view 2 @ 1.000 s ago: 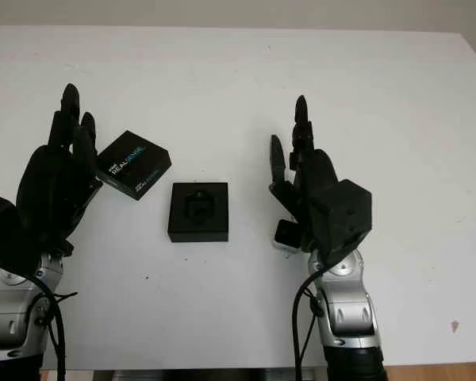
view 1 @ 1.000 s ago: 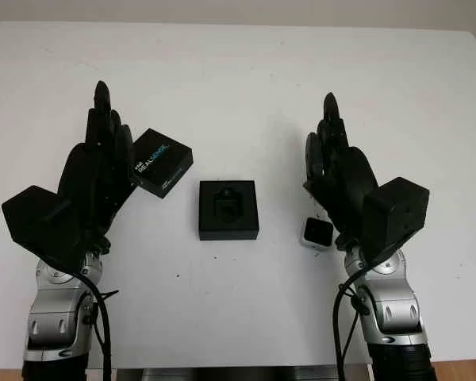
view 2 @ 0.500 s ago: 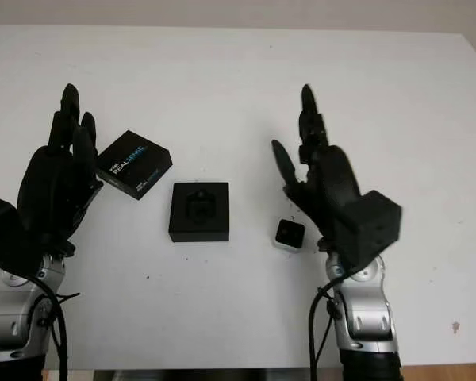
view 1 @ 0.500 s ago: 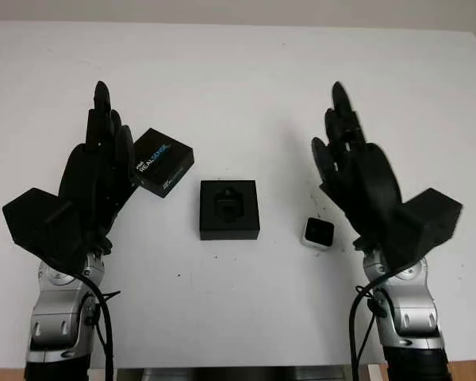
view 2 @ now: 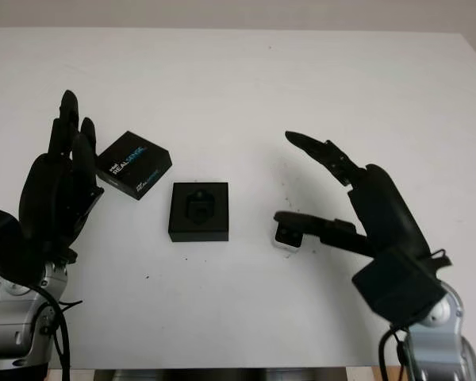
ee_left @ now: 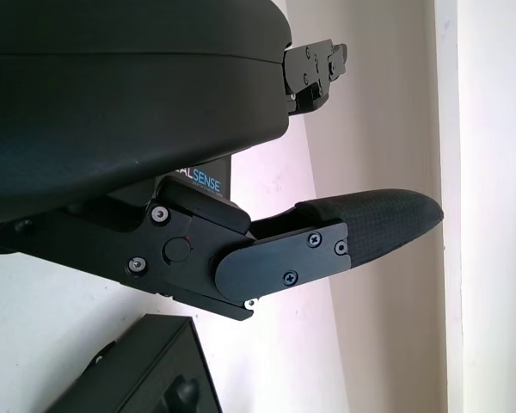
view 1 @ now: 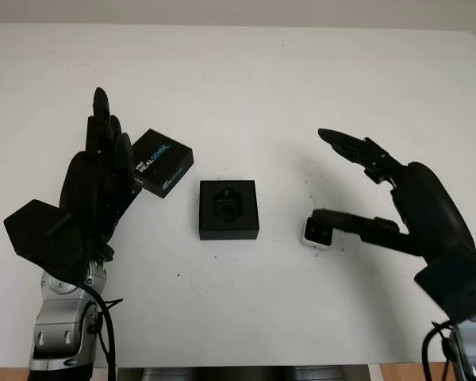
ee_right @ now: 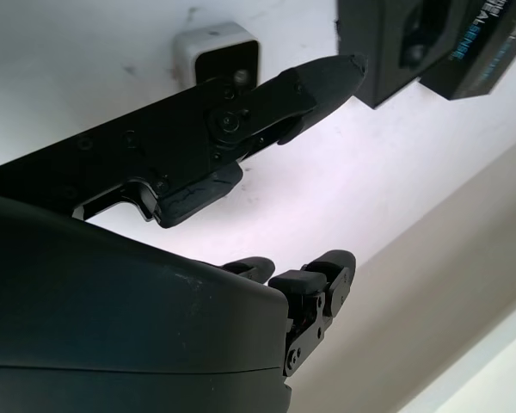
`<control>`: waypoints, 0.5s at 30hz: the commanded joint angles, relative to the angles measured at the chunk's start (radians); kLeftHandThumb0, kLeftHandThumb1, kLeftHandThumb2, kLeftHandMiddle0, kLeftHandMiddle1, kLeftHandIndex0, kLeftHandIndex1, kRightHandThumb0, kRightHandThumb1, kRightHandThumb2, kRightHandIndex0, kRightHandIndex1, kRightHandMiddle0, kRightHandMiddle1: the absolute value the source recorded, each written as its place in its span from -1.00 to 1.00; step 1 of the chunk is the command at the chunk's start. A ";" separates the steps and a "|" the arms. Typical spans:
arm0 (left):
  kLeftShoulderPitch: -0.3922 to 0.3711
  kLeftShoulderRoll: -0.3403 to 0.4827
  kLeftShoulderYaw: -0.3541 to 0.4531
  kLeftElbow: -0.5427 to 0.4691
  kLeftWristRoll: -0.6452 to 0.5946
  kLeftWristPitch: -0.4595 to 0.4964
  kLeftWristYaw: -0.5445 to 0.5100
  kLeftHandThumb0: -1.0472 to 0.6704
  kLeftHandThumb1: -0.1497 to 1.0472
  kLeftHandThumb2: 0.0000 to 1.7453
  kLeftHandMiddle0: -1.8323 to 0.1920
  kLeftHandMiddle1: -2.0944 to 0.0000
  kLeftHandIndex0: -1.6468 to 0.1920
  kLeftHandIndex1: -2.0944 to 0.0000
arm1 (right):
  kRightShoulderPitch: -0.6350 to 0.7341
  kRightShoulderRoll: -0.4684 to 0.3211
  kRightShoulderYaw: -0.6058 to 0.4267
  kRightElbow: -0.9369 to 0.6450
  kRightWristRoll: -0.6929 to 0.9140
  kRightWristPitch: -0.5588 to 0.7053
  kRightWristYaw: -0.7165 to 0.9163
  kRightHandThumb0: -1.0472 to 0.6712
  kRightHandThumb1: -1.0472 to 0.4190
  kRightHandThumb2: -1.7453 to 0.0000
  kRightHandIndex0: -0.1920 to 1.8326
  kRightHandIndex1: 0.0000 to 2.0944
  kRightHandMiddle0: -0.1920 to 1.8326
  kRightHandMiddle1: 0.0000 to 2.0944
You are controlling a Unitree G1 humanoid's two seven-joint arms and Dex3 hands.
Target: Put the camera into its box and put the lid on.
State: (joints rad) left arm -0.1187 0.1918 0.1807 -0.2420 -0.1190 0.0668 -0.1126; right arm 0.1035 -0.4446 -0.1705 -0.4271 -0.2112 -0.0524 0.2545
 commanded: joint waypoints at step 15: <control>0.022 0.012 0.005 -0.002 -0.005 -0.016 -0.010 -0.78 1.00 -0.18 1.00 1.00 1.00 1.00 | 0.119 0.028 0.059 0.107 -0.214 -0.162 -0.185 -0.64 -0.74 0.94 -0.66 -0.96 -0.48 -0.94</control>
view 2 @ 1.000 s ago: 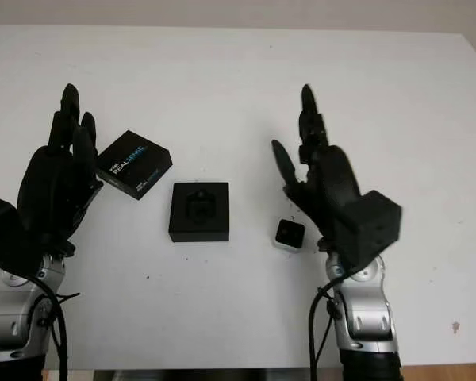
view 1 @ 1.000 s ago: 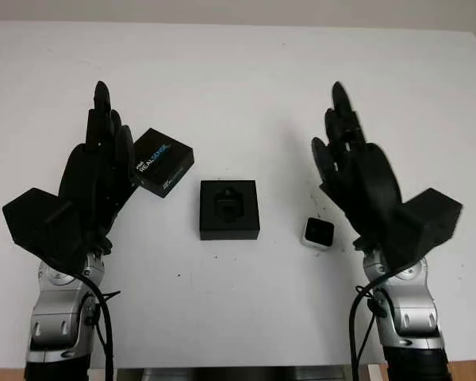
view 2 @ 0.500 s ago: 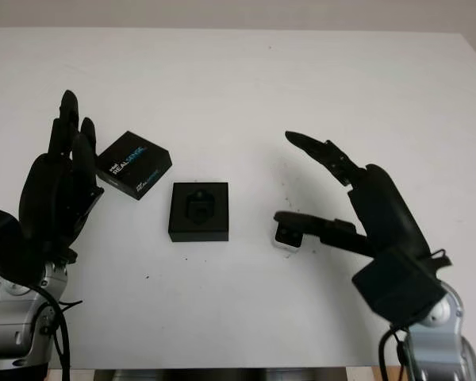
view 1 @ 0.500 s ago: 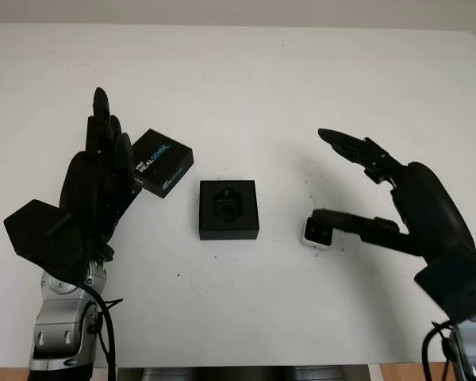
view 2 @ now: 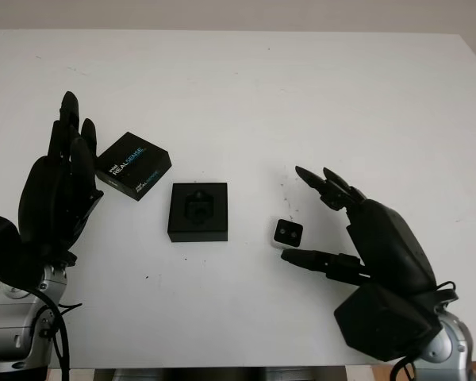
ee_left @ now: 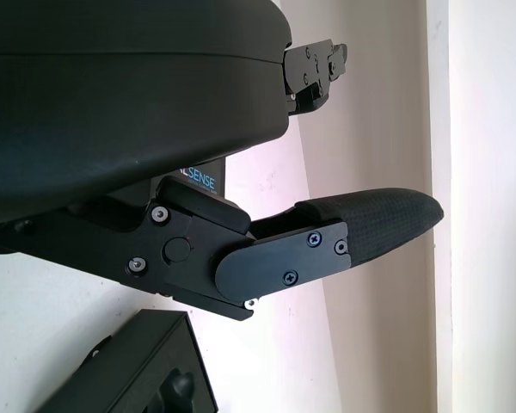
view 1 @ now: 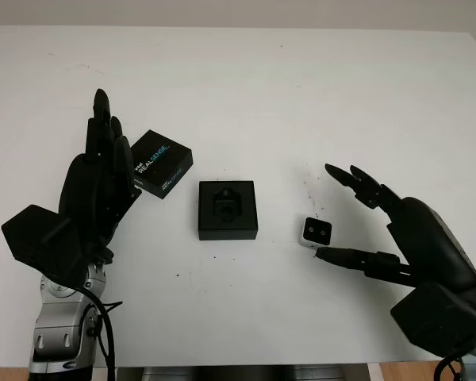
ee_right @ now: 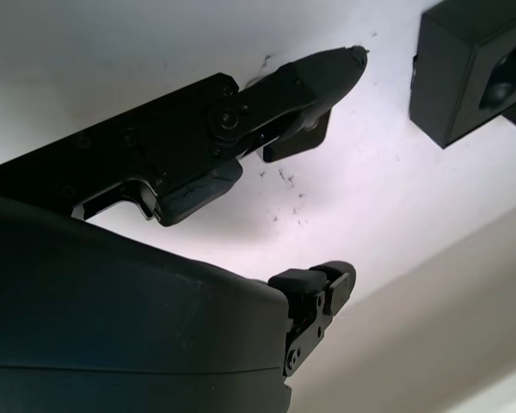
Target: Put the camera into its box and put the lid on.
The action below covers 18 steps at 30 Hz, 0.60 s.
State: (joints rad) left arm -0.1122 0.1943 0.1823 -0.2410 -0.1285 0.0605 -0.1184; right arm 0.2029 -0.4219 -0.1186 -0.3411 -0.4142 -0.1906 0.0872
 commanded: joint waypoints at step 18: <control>0.007 0.011 0.009 0.013 -0.010 -0.006 -0.009 -0.79 1.00 -0.21 1.00 1.00 1.00 1.00 | -0.002 0.015 0.042 0.235 -0.105 -0.127 -0.194 -0.54 -0.78 0.94 -0.74 -0.94 -0.25 -0.85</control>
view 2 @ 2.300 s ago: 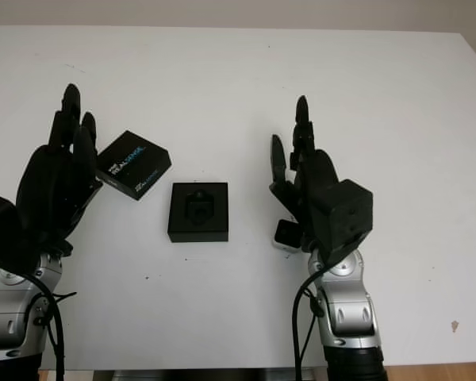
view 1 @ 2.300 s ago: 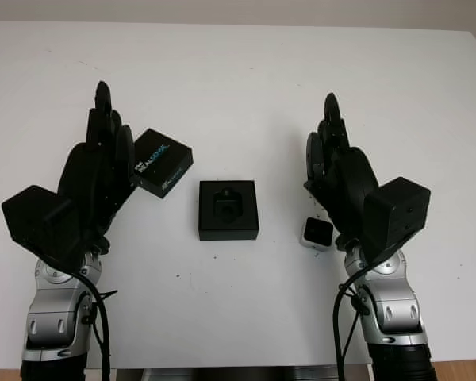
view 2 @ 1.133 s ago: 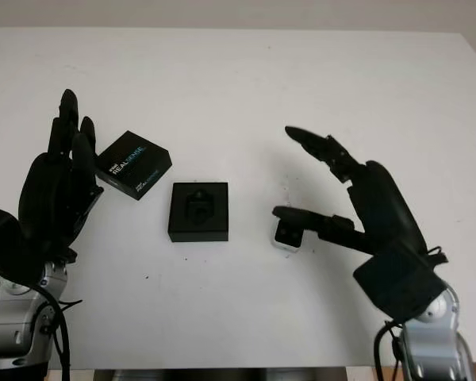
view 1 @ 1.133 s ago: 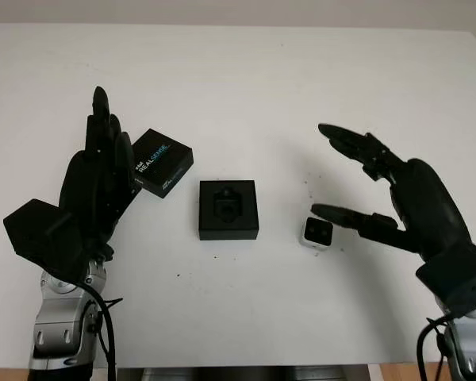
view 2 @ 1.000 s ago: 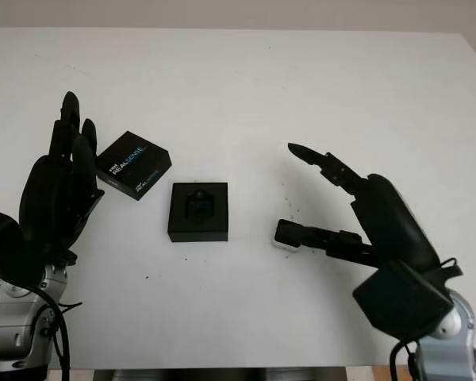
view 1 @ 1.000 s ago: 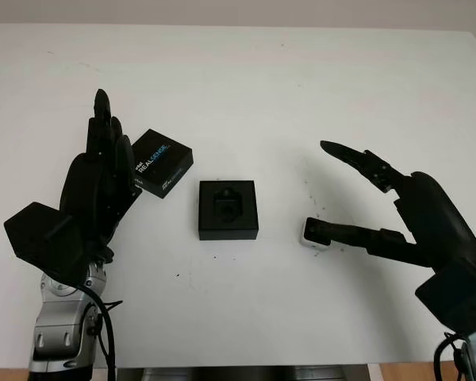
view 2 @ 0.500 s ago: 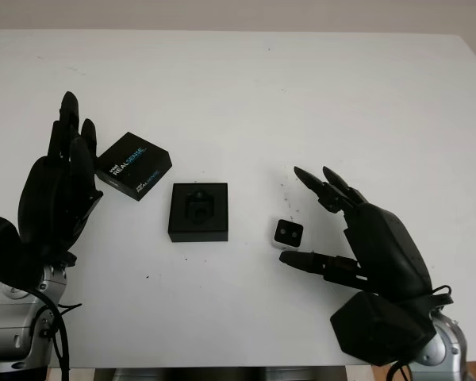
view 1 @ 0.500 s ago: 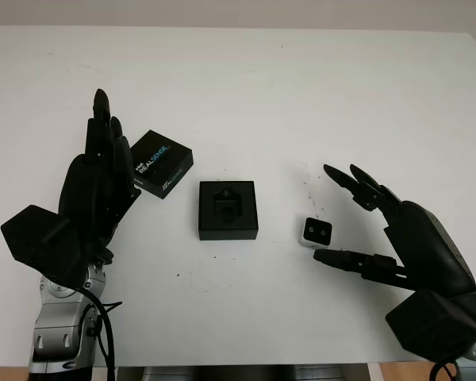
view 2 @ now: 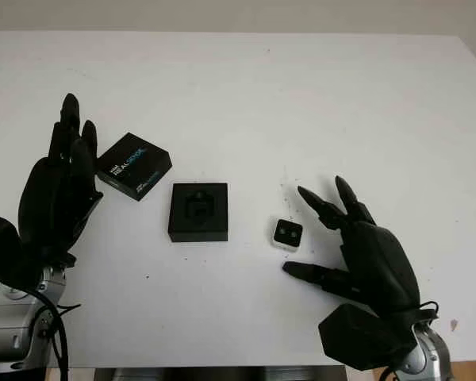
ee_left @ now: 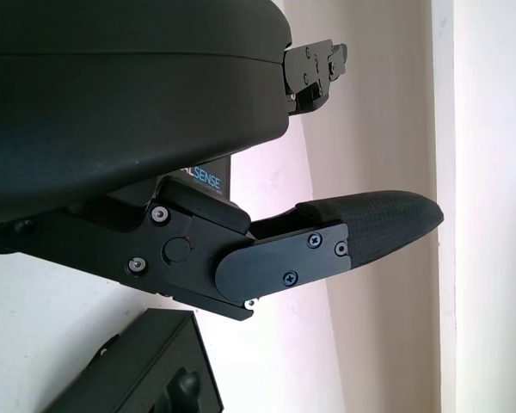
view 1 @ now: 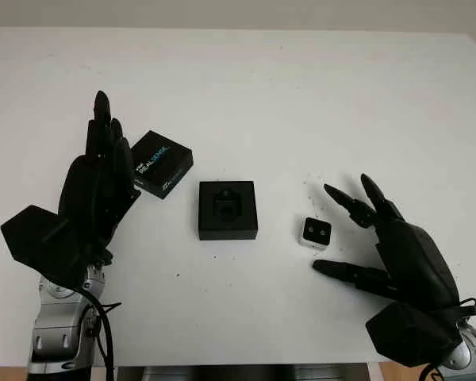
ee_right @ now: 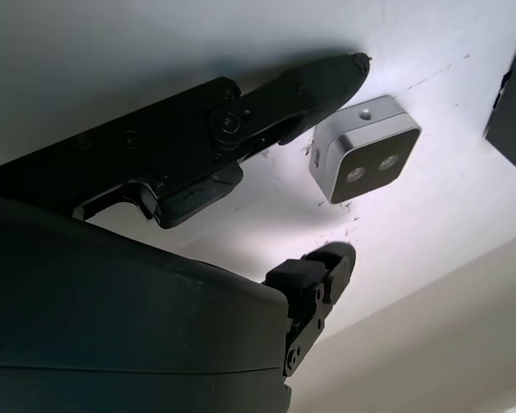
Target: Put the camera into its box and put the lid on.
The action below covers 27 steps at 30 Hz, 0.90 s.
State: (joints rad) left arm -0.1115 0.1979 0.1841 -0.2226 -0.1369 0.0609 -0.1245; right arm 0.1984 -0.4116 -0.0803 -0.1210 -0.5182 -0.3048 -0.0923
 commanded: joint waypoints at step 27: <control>-0.021 0.004 0.001 0.034 0.005 -0.009 0.008 -0.79 1.00 -0.25 1.00 1.00 1.00 1.00 | -0.099 -0.025 0.092 0.238 0.056 -0.124 0.012 -0.58 -0.87 0.94 -0.81 -0.97 -0.24 -0.88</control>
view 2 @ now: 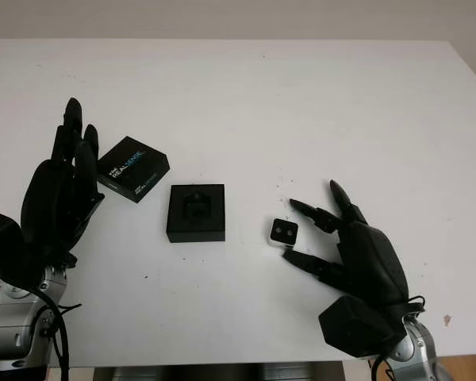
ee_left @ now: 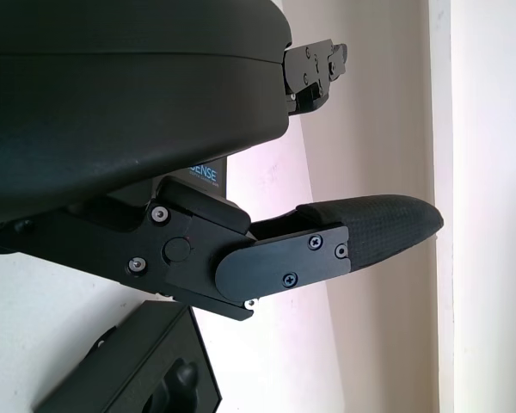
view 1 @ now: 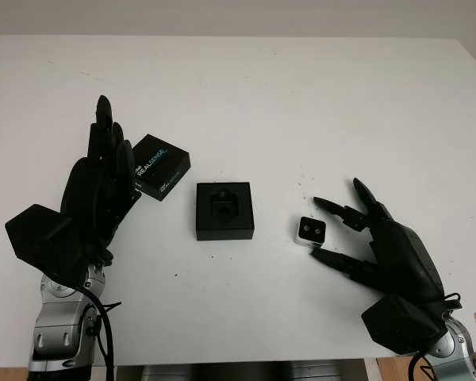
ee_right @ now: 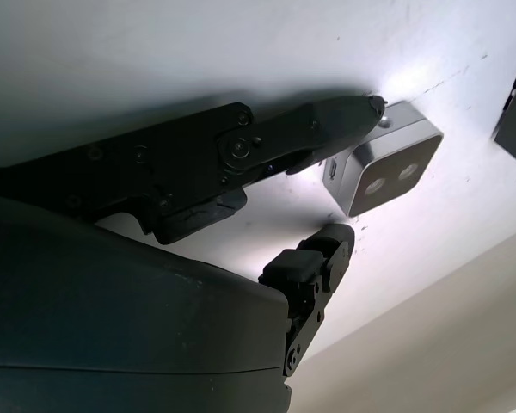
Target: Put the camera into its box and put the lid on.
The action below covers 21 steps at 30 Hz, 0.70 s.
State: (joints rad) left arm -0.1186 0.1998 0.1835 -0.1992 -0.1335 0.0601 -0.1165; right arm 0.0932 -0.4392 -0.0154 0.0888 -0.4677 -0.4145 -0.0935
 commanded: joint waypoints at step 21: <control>-0.019 -0.007 0.003 0.024 -0.008 -0.025 0.013 -0.76 1.00 -0.27 1.00 1.00 1.00 1.00 | -0.037 0.015 0.060 0.093 -0.028 -0.099 -0.048 -0.48 -0.85 0.94 -0.75 -0.92 -0.09 -0.77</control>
State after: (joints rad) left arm -0.1323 0.1941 0.1824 -0.1647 -0.1373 0.0376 -0.1034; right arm 0.0282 -0.4398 0.0319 0.1565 -0.4878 -0.5038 -0.1261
